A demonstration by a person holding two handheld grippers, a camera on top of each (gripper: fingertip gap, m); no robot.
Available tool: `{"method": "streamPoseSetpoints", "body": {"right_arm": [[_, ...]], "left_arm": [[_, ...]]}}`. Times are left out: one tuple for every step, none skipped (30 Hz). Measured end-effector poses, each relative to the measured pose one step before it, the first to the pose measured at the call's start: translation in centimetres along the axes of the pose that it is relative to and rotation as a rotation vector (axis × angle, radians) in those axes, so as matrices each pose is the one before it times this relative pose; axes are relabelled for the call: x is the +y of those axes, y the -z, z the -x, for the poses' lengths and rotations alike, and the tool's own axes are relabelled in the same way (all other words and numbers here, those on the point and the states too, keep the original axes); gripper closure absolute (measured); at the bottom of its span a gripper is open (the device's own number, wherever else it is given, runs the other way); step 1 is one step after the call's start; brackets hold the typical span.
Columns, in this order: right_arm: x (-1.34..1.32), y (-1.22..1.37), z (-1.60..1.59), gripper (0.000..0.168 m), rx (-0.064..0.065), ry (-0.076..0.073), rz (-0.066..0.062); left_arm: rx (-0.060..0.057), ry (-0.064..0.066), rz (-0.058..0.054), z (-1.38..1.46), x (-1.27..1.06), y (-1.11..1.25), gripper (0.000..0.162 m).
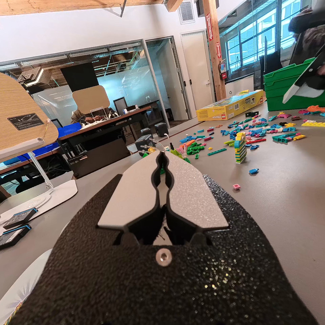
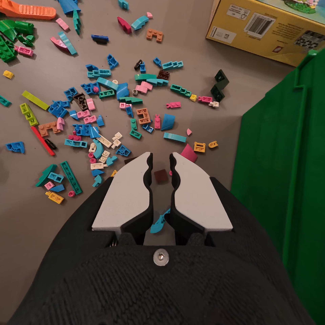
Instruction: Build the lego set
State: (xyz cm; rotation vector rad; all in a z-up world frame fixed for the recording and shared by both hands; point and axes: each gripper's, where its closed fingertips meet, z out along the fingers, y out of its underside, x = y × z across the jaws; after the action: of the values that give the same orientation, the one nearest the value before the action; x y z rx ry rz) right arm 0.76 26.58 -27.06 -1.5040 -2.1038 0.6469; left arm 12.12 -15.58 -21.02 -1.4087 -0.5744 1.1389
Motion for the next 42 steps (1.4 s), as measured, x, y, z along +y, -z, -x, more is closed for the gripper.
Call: {"method": "streamPoseSetpoints", "body": {"right_arm": [[-0.112, -0.123, 0.433, 0.151, -0.0144, 0.0165, -0.0025], [-0.15, -0.131, 0.502, 0.151, -0.0155, 0.0215, -0.0022], [-0.12, -0.16, 0.549, 0.152, -0.0159, 0.0255, 0.0015], [-0.105, -0.16, 0.672, 0.152, -0.0206, 0.0338, 0.0038], [-0.083, -0.173, 0.711, 0.152, -0.0215, 0.0369, 0.0057], [-0.072, -0.193, 0.679, 0.153, -0.0186, 0.0324, 0.0084], [-0.1, -0.202, 0.716, 0.153, -0.0206, 0.032, 0.0074], [-0.125, -0.188, 0.724, 0.153, -0.0221, 0.0314, 0.0059], [-0.1, -0.185, 0.598, 0.153, -0.016, 0.0246, 0.0079], [-0.117, -0.16, 0.391, 0.153, -0.0055, 0.0178, 0.0076], [-0.191, -0.115, 0.205, 0.153, 0.0034, 0.0128, 0.0029], [-0.224, -0.067, 0.131, 0.153, 0.0047, 0.0088, -0.0015], [-0.235, -0.021, 0.137, 0.153, 0.0002, 0.0059, -0.0035], [-0.228, 0.017, 0.162, 0.154, -0.0028, 0.0043, -0.0043], [-0.211, 0.025, 0.14, 0.153, -0.0024, 0.0042, -0.0047], [-0.182, 0.03, 0.115, 0.154, -0.0011, 0.004, -0.0042], [-0.138, 0.024, 0.074, 0.154, -0.0002, 0.0024, -0.0024], [-0.098, 0.012, 0.082, 0.154, -0.001, 0.0023, -0.001], [-0.075, 0.003, 0.088, 0.154, -0.0022, 0.0037, -0.001], [-0.051, -0.028, 0.107, 0.154, -0.0029, 0.0042, -0.0004], [-0.016, -0.036, 0.088, 0.154, -0.0028, 0.0032, 0.0015], [0.014, -0.067, 0.082, 0.154, -0.002, 0.0026, 0.0025], [0.027, -0.071, 0.07, 0.154, -0.0017, 0.0028, 0.0027], [0.034, -0.089, 0.087, 0.154, -0.0019, 0.0024, 0.0029], [0.027, -0.082, 0.08, 0.154, -0.002, 0.0022, 0.0023], [0.022, -0.083, 0.08, 0.154, -0.0017, 0.0025, 0.0015], [0.015, -0.076, 0.084, 0.154, -0.0019, 0.002, 0.0014], [0.025, -0.071, 0.085, 0.154, -0.0023, 0.0015, 0.0018], [0.005, -0.061, 0.062, 0.154, -0.0014, 0.0017, 0.0015], [-0.001, -0.042, 0.029, 0.154, 0.0001, 0.0019, 0.0006], [-0.023, -0.032, 0.031, 0.154, -0.0002, 0.0017, -0.0003], [-0.039, -0.02, 0.032, 0.154, -0.0014, 0.0015, -0.0007], [-0.018, -0.018, 0.034, 0.154, -0.0012, 0.002, 0.0], [-0.002, -0.007, 0.016, 0.154, 0.0009, 0.0025, 0.0013], [0.016, -0.011, -0.012, 0.154, 0.0021, 0.0025, 0.0023], [0.008, 0.009, -0.004, 0.154, 0.0012, 0.0024, 0.0016], [-0.014, 0.011, 0.013, 0.154, 0.0003, 0.0022, -0.0011], [-0.039, 0.01, 0.027, 0.154, 0.0002, 0.0011, -0.003], [-0.033, 0.008, 0.01, 0.154, 0.0002, -0.0003, -0.0026], [-0.02, 0.005, 0.021, 0.154, 0.0, -0.0003, -0.0015], [-0.011, -0.014, 0.019, 0.154, 0.0001, 0.0004, -0.0008], [0.004, -0.019, 0.011, 0.154, -0.0003, 0.0004, 0.0]], "left_arm": [[0.0, -0.0005, 0.0003, -0.006, 0.002, -0.003, 0.162], [0.0004, -0.0009, 0.0007, -0.012, 0.008, -0.013, 0.162], [0.0003, -0.001, 0.0011, -0.019, 0.011, -0.015, 0.162], [0.0005, -0.0009, 0.0008, -0.017, 0.007, -0.003, 0.162], [0.0001, -0.0008, 0.0002, -0.005, 0.001, -0.003, 0.162], [0.0003, -0.0001, 0.0003, -0.006, -0.005, -0.013, 0.162], [0.0005, 0.0005, 0.0004, -0.006, 0.008, -0.006, 0.162], [-0.0001, 0.0006, 0.0, 0.009, -0.007, 0.003, 0.162], [0.0002, 0.0007, -0.0004, 0.001, -0.003, 0.002, 0.162], [0.0003, 0.0009, -0.0003, 0.005, -0.009, -0.008, 0.162], [0.0001, 0.0009, -0.0004, 0.01, -0.001, 0.007, 0.162], [0.0001, 0.0009, -0.0005, 0.001, -0.005, 0.001, 0.162], [-0.0001, 0.001, -0.0007, 0.011, -0.017, 0.012, 0.162], [0.0002, 0.0009, -0.0005, 0.008, -0.003, 0.006, 0.162], [0.0003, 0.0006, -0.0003, 0.004, -0.011, 0.001, 0.162], [0.0002, 0.0003, 0.0002, -0.001, 0.006, -0.007, 0.162], [-0.0001, -0.0005, 0.0003, -0.004, 0.002, -0.002, 0.162], [0.0001, -0.0009, 0.0004, -0.012, 0.001, -0.006, 0.162], [0.0004, -0.0007, 0.0005, -0.009, 0.005, -0.001, 0.162], [0.0, -0.0004, 0.0001, -0.006, 0.0, -0.004, 0.162], [0.0002, 0.0002, 0.0, -0.001, -0.01, -0.002, 0.162], [0.0, 0.0003, -0.0002, 0.002, -0.003, 0.012, 0.162], [-0.0002, 0.0003, -0.0003, 0.0, -0.004, -0.002, 0.162], [0.0, 0.0003, -0.0002, 0.006, -0.001, 0.003, 0.162], [0.0002, 0.0002, 0.0001, -0.001, -0.009, -0.001, 0.162], [0.0004, 0.0003, 0.0002, -0.007, 0.003, 0.001, 0.162], [-0.0001, 0.0, 0.0, 0.001, 0.0, 0.0, 0.162], [0.0001, -0.0002, 0.0001, 0.004, -0.008, -0.001, 0.162], [0.0003, -0.0001, 0.0003, -0.003, 0.004, 0.002, 0.162], [0.0002, 0.0001, 0.0003, -0.012, 0.001, -0.003, 0.162], [0.0001, 0.0001, 0.0001, -0.002, 0.001, 0.0, 0.162], [-0.0001, 0.0, -0.0002, 0.008, -0.012, 0.011, 0.162], [-0.0001, 0.0001, -0.0001, 0.001, -0.002, -0.001, 0.162], [0.0, 0.0002, 0.0, -0.001, 0.0, 0.0, 0.162], [0.0, 0.0, 0.0001, 0.001, 0.001, 0.001, 0.162], [0.0001, -0.0001, 0.0002, 0.0, 0.002, 0.001, 0.162], [-0.0001, 0.0, 0.0003, -0.005, -0.007, -0.004, 0.162], [0.0002, 0.0003, 0.0002, 0.004, 0.005, 0.006, 0.162], [-0.0001, 0.0007, -0.0002, 0.004, 0.0, 0.003, 0.162], [-0.0003, 0.0009, -0.0005, 0.005, -0.017, 0.008, 0.162], [-0.0001, 0.0007, -0.0004, 0.014, -0.002, 0.006, 0.162], [-0.0002, 0.0002, -0.0003, -0.003, -0.007, 0.006, 0.162]]}}
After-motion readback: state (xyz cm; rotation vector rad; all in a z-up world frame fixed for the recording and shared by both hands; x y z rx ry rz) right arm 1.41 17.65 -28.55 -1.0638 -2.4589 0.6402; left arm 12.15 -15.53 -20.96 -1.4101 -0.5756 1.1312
